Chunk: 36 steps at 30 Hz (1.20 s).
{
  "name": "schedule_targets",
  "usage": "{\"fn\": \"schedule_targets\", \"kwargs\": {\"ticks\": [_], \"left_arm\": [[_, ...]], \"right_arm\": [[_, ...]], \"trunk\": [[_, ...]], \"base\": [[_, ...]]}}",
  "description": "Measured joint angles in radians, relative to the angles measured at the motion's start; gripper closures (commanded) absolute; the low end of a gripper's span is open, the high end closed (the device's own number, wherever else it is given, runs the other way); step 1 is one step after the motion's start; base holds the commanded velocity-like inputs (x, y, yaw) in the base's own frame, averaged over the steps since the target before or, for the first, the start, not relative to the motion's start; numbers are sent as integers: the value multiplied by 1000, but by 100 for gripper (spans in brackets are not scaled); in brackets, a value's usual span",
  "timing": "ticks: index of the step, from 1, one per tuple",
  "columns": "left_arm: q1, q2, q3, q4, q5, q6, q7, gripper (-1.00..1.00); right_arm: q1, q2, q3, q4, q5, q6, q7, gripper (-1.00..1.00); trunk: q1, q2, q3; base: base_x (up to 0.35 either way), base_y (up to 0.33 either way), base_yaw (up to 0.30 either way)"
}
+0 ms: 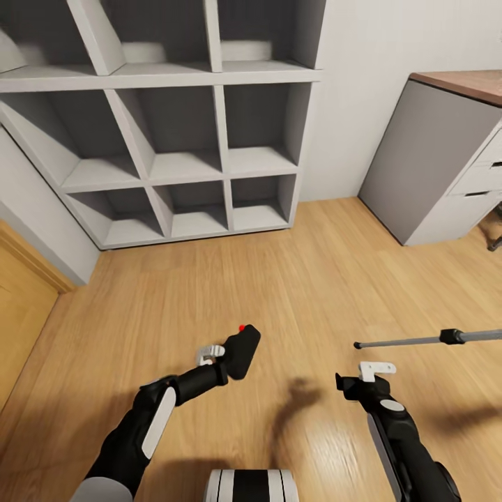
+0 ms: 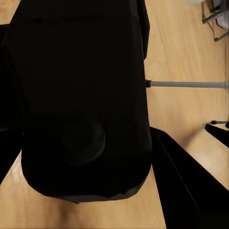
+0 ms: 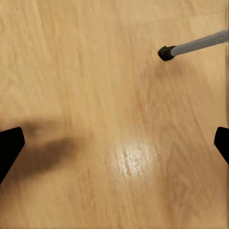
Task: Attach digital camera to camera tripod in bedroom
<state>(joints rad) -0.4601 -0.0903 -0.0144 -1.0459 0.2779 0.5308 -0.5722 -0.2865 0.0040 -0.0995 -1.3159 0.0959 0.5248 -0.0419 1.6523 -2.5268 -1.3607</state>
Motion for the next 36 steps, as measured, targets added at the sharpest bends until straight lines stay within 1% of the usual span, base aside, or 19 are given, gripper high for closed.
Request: {"fn": "schedule_targets", "kwargs": {"ticks": [3, 4, 9, 15, 19, 23, 26, 36], "left_arm": [[0, 4, 0, 1, 22, -8, -2, 100], [0, 7, -1, -3, 37, -10, -3, 100], [0, 11, -5, -24, 61, -13, -3, 100], [0, 13, -4, -29, 69, -15, -4, 100], [0, 34, -3, -29, 74, -15, -5, 100], [0, 44, -3, -29, 90, -15, -5, 100], [0, 48, -3, -27, 108, -15, -5, 100], [0, 49, -3, -26, 114, -15, -5, 100]], "right_arm": [[0, -1, 0, -10, 0, 4, 0, -100], [0, -2, -1, -15, 0, 6, 0, -100], [0, -3, -3, -23, 2, 8, 0, -100], [0, -3, -4, -26, 4, 9, -5, -100], [0, -4, -5, -35, 4, 10, -5, -100], [0, -4, -5, -39, 4, 10, -6, -100], [0, -4, -6, -40, 4, 10, -6, -100], [0, -4, -7, -40, 4, 10, -6, -100]], "trunk": [[-1, 1, 12], [-2, 1, 15], [-4, 2, 35], [-7, 4, 58], [-9, 4, 74], [-10, 5, 89], [-12, 6, 101], [-16, 8, 139]], "base": [[0, 0, 0], [0, 0, 0], [0, 0, 0], [0, 0, 0], [0, 0, 0], [0, 0, 0], [0, 0, 0], [0, 0, 0]]}}
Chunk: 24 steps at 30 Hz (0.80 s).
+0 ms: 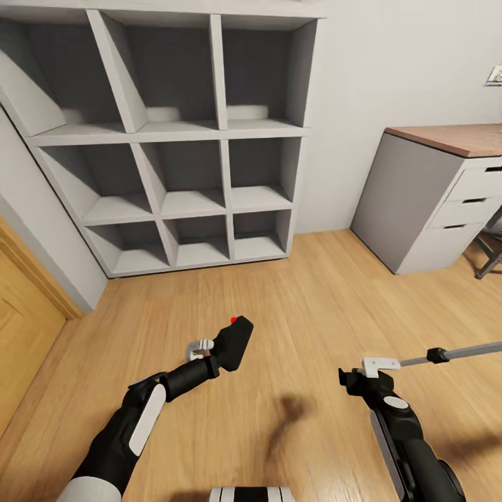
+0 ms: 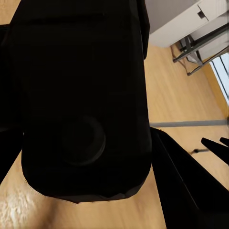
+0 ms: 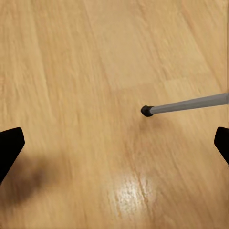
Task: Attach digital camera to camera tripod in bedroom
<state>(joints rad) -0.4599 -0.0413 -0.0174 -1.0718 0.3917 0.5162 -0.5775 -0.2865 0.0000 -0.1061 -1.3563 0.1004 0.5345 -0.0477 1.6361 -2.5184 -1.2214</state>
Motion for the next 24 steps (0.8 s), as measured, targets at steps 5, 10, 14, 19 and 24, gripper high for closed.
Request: {"fn": "schedule_targets", "kwargs": {"ticks": [5, 10, 14, 19, 24], "left_arm": [[0, 0, -1, 0, 1, 0, 0, 100], [0, 0, -1, -1, 1, 0, 0, 100], [0, 0, -1, -1, 1, 0, 0, 100], [0, 1, 0, -3, 0, 0, 0, 100], [0, 1, 1, -7, 0, 0, 0, 100]], "right_arm": [[0, -1, -2, -1, 0, 0, 0, -100], [0, -1, -2, -1, 0, 2, 0, -100], [0, -1, -2, -2, 0, 2, 0, -100], [0, -1, -2, -2, 0, 2, 0, -100], [0, -1, -2, -2, 0, 2, 0, -100]], "trunk": [[-2, 1, 19], [-4, 2, 39], [-6, 3, 54], [-9, 4, 74], [-11, 6, 93]], "base": [[0, 0, 0], [0, 0, 0], [0, 0, 0], [0, 0, 0], [0, 0, 0]]}}
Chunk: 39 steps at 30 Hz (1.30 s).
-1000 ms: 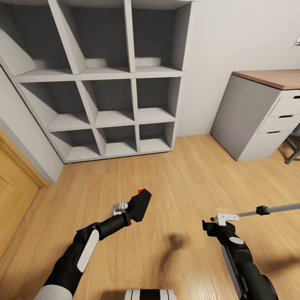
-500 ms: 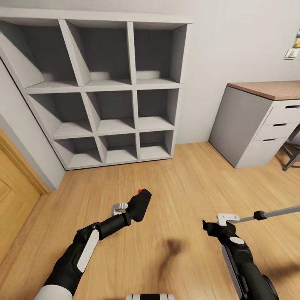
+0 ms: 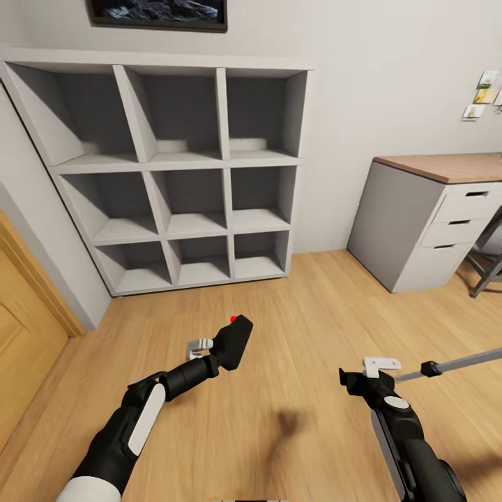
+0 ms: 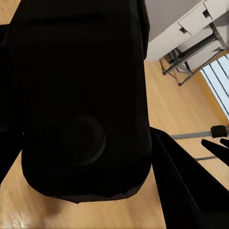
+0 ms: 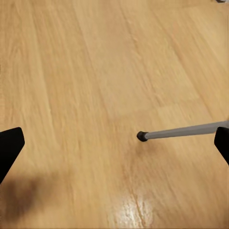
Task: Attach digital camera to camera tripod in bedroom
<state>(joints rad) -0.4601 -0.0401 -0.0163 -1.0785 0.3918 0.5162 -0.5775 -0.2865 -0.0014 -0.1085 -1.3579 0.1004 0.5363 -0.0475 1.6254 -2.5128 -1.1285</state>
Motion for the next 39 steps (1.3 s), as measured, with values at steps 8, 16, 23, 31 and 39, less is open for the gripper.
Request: {"fn": "schedule_targets", "kwargs": {"ticks": [8, 16, 23, 31, 39], "left_arm": [[0, 10, 0, 1, 1, 0, 0, 100], [0, 11, 0, 2, 1, 0, 0, 100], [0, 11, 0, 6, 1, -1, 0, 100], [0, 11, 0, 7, 2, -1, 0, 100], [0, 13, 0, 7, 2, -2, 0, 100]], "right_arm": [[0, 1, 1, 0, 2, -1, -3, -100], [0, 2, 1, -12, 3, 1, -5, -100], [0, 4, 2, -22, 2, 46, -5, -100], [0, 5, 3, -39, 3, 79, -6, -100], [0, 6, 3, -40, 3, 79, -6, -100]], "trunk": [[-4, 2, 31], [-7, 4, 62], [-10, 5, 89], [-14, 7, 120], [-18, 9, 151]], "base": [[0, 0, 0], [0, 0, 0], [0, 0, 0], [0, 0, 0], [0, 0, 0]]}}
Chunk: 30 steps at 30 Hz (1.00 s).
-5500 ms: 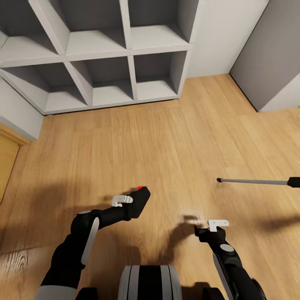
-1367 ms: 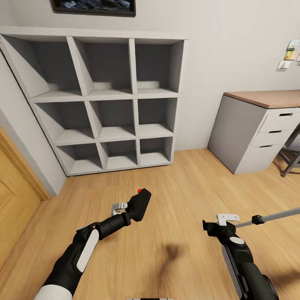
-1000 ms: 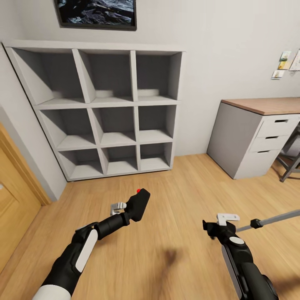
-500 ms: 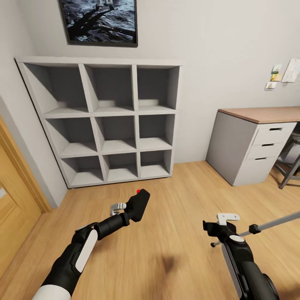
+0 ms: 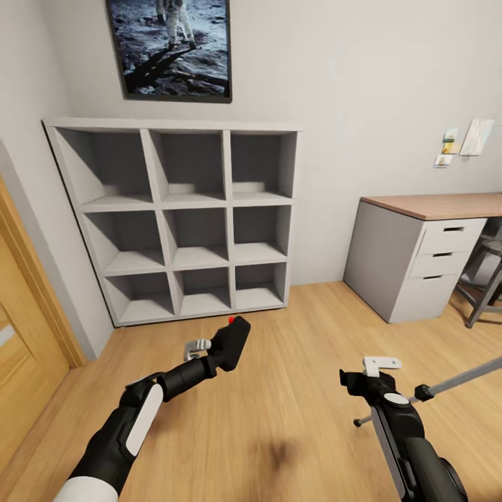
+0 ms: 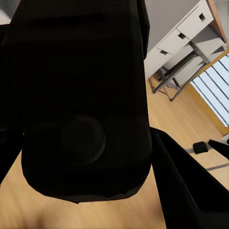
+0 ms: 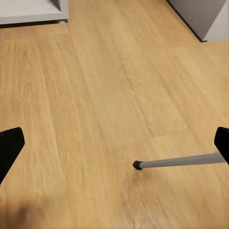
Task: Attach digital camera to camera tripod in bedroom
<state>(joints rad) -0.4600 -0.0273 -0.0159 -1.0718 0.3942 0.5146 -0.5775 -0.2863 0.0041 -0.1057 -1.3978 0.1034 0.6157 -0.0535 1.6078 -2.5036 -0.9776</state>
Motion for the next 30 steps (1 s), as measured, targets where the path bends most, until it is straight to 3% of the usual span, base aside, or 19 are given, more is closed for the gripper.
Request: {"fn": "schedule_targets", "kwargs": {"ticks": [12, 17, 23, 30], "left_arm": [[0, 2, 1, 0, 16, 0, 0, 100], [0, 41, 1, 1, 85, 1, -2, 100], [0, 51, 0, 1, 113, 1, -1, 100], [0, 58, 0, 2, 117, -1, -3, 100]], "right_arm": [[0, 0, 0, 1, 0, -2, -2, -100], [0, 1, 0, 1, 0, -2, -3, -100], [0, 1, 0, 2, -1, -2, -3, -100], [0, 1, 0, 2, -1, -1, -3, -100]], "trunk": [[-5, 3, 46], [-8, 4, 66], [-30, 46, 85], [-57, 95, 107]], "base": [[0, 0, 0], [0, 0, 0], [0, 0, 0], [0, 0, 0]]}}
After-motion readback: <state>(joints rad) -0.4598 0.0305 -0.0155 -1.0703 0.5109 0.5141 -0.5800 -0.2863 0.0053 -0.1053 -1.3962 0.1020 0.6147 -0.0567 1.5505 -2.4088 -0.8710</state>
